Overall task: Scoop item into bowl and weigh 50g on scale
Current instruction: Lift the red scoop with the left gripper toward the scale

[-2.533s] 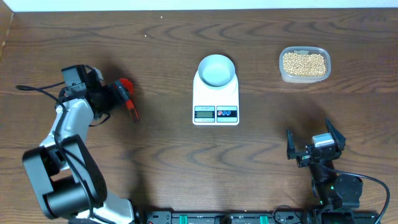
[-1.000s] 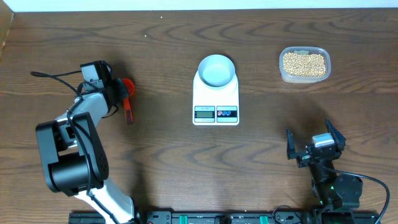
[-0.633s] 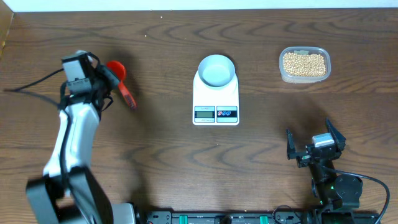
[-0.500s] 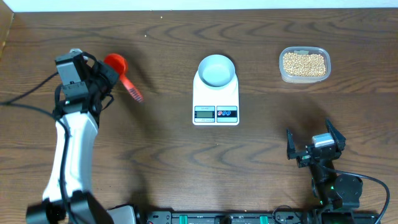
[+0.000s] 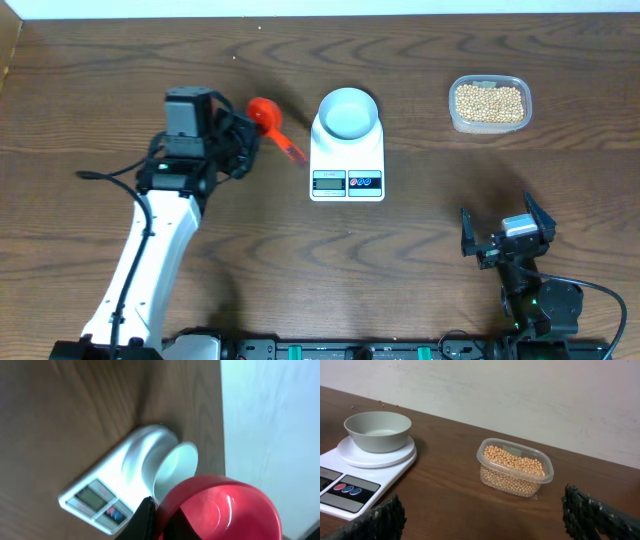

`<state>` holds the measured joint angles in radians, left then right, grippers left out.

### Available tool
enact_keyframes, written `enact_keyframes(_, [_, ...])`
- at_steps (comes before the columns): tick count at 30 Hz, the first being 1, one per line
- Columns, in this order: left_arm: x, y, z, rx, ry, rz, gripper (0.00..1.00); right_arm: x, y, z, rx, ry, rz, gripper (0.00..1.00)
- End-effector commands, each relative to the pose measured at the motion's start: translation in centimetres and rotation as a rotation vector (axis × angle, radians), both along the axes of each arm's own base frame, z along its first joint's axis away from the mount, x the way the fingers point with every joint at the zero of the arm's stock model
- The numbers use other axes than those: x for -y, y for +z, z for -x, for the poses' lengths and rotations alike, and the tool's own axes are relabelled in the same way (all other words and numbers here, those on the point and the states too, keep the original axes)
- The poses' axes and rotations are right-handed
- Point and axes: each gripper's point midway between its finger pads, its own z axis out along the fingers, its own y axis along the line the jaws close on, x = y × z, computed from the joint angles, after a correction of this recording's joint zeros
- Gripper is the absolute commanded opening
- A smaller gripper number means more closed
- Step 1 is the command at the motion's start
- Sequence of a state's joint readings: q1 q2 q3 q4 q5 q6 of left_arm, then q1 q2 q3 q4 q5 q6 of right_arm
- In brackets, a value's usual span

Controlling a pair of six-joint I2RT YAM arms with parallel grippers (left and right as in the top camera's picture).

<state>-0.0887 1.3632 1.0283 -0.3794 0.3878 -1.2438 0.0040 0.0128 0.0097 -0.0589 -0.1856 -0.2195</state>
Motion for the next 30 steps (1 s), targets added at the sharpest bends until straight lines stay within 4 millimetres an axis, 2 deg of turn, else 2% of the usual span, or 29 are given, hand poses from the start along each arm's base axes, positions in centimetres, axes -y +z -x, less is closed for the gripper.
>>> enact_keyframes(1, [2.2, 0.5, 0.5, -0.027, -0.002, 0.061, 0.07, -0.2, -0.1, 0.0, 0.0, 0.008, 0.006, 0.99])
enact_keyframes(5, [3.0, 0.5, 0.8, -0.052, 0.022, 0.095, 0.07, -0.2, -0.1, 0.0, 0.0, 0.008, 0.006, 0.99])
enact_keyframes(12, [3.0, 0.5, 0.8, -0.07, 0.05, 0.122, 0.07, -0.4, 0.0, 0.0, 0.007, 0.016, 0.005, 0.99])
enact_keyframes(16, [2.7, 0.5, 0.6, -0.062, 0.067, 0.107, 0.07, -1.9, 2.0, 0.4, 0.078, 0.109, -0.044, 0.99])
enact_keyframes(20, [2.1, 0.3, 0.3, -0.056, 0.094, 0.082, 0.07, -3.4, 3.1, 1.0, 0.112, 0.204, -0.07, 0.99])
enact_keyframes(24, [1.5, 0.2, 0.1, -0.049, 0.119, 0.058, 0.07, -4.3, 4.7, 1.6, 0.133, 0.264, -0.18, 0.99])
enact_keyframes(30, [0.8, 0.1, -0.1, -0.041, 0.151, 0.028, 0.07, -5.4, 7.1, 2.2, 0.131, 0.341, -0.201, 0.99])
